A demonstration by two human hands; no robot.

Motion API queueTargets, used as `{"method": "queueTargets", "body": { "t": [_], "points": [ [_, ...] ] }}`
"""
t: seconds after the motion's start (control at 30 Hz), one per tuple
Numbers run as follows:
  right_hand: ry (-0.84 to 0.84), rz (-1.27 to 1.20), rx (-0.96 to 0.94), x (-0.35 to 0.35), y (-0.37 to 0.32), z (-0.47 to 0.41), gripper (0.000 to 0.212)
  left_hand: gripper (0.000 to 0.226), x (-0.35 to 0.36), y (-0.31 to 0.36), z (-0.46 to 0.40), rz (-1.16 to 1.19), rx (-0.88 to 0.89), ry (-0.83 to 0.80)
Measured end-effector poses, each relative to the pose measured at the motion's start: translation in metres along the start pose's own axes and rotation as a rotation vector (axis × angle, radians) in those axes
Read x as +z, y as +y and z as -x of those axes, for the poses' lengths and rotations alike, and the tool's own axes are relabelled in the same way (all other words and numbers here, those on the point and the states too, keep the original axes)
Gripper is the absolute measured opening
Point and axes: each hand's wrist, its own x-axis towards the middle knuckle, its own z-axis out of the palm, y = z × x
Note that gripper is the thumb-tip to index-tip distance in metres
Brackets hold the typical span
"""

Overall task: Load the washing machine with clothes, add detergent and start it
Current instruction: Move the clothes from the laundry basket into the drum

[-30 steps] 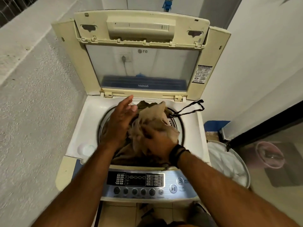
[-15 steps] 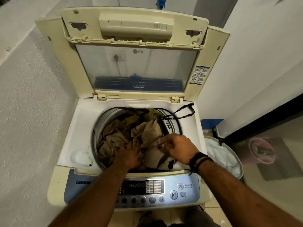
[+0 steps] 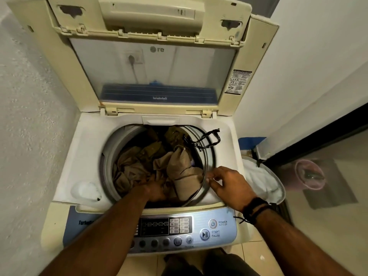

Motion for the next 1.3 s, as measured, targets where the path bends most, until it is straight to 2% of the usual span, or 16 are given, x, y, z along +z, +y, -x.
{"method": "queueTargets", "body": {
  "t": [0.13, 0.23, 0.4, 0.53, 0.63, 0.77, 0.87, 0.97, 1.07, 1.2, 1.3],
  "points": [
    [-0.007, -0.038, -0.050, -0.001, 0.002, -0.003, 0.017, 0.111, -0.011, 0.009, 0.016, 0.068, 0.059, 0.042],
    [-0.039, -0.062, -0.115, 0.001, 0.002, -0.003, 0.020, 0.098, -0.012, 0.007, 0.023, 0.115, 0.033, 0.100],
    [-0.103, -0.021, -0.264, 0.005, 0.004, 0.000, 0.019, 0.079, -0.004, 0.013, 0.040, 0.069, -0.101, 0.228],
    [-0.168, 0.026, -0.343, 0.014, 0.007, 0.014, 0.032, 0.061, -0.001, 0.029, 0.051, 0.077, -0.163, 0.311],
    [-0.199, 0.067, -0.347, 0.022, 0.016, 0.023, 0.035, 0.062, 0.002, 0.043, 0.051, 0.093, -0.201, 0.311],
    [-0.139, 0.111, -0.382, 0.028, 0.025, 0.028, 0.031, 0.060, 0.006, 0.051, 0.043, 0.066, -0.220, 0.307],
    [-0.090, 0.089, -0.402, 0.031, 0.029, 0.029, 0.036, 0.064, 0.010, 0.049, 0.036, 0.069, -0.274, 0.315],
    [-0.108, 0.036, -0.379, 0.030, 0.032, 0.028, 0.032, 0.058, 0.009, 0.056, 0.037, 0.087, -0.266, 0.343],
    [-0.169, 0.003, -0.327, 0.028, 0.028, 0.024, 0.031, 0.056, 0.007, 0.058, 0.040, 0.068, -0.251, 0.335],
    [-0.335, -0.011, -0.244, 0.017, 0.016, 0.007, 0.029, 0.050, 0.001, 0.063, 0.042, -0.013, -0.206, 0.280],
    [-0.435, 0.007, -0.260, 0.005, -0.002, -0.016, 0.034, 0.059, -0.008, 0.059, 0.044, -0.022, -0.165, 0.228]
  ]
}}
